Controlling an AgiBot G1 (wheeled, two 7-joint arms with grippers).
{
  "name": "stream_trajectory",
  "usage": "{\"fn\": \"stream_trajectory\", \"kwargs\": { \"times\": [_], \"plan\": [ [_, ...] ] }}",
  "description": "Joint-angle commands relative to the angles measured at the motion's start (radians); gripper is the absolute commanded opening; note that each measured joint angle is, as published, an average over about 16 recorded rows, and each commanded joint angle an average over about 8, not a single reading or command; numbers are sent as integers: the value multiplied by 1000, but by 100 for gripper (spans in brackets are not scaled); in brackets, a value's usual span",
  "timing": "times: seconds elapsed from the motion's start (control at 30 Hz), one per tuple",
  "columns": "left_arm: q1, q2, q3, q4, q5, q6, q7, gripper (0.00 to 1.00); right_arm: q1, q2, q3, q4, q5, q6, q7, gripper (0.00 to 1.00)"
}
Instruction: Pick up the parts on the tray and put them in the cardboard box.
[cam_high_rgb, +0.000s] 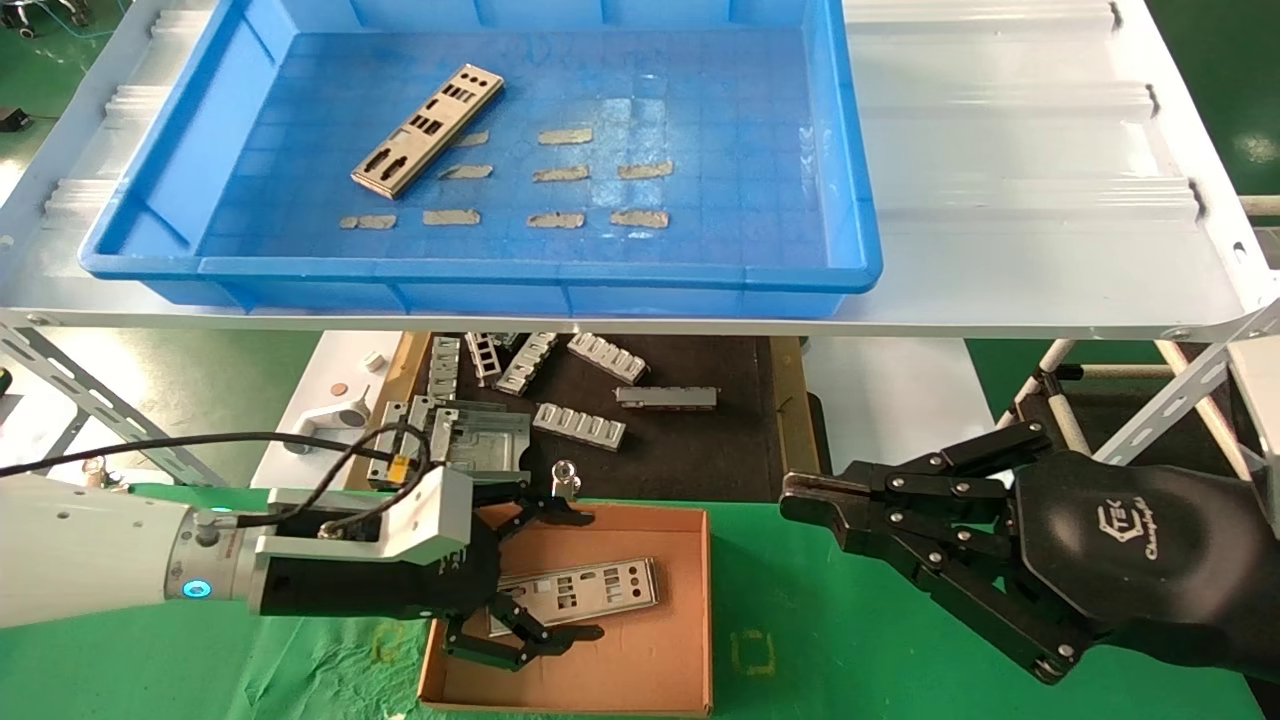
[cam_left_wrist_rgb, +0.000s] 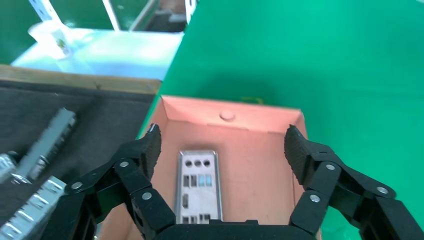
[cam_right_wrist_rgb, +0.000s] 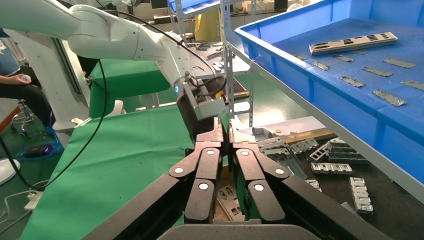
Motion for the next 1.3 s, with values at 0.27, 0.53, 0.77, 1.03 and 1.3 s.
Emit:
{"fn": "stream_trajectory", "kwargs": {
  "times": [0.27, 0.53, 0.77, 1.03, 1.3],
  "plan": [
    [56, -66, -81, -148, -54, 6, -112, 100, 0, 0, 0, 0, 0, 0, 0, 100],
    [105, -125, -153, -279, -102, 11, -211, 100, 0, 0, 0, 0, 0, 0, 0, 100],
    [149, -176, -216, -394, -144, 15, -297, 100, 0, 0, 0, 0, 0, 0, 0, 100],
    [198, -235, -288, -524, -191, 20, -396, 100, 0, 0, 0, 0, 0, 0, 0, 100],
    [248, -293, -360, -655, -239, 25, -495, 100, 0, 0, 0, 0, 0, 0, 0, 100]
  ]
}}
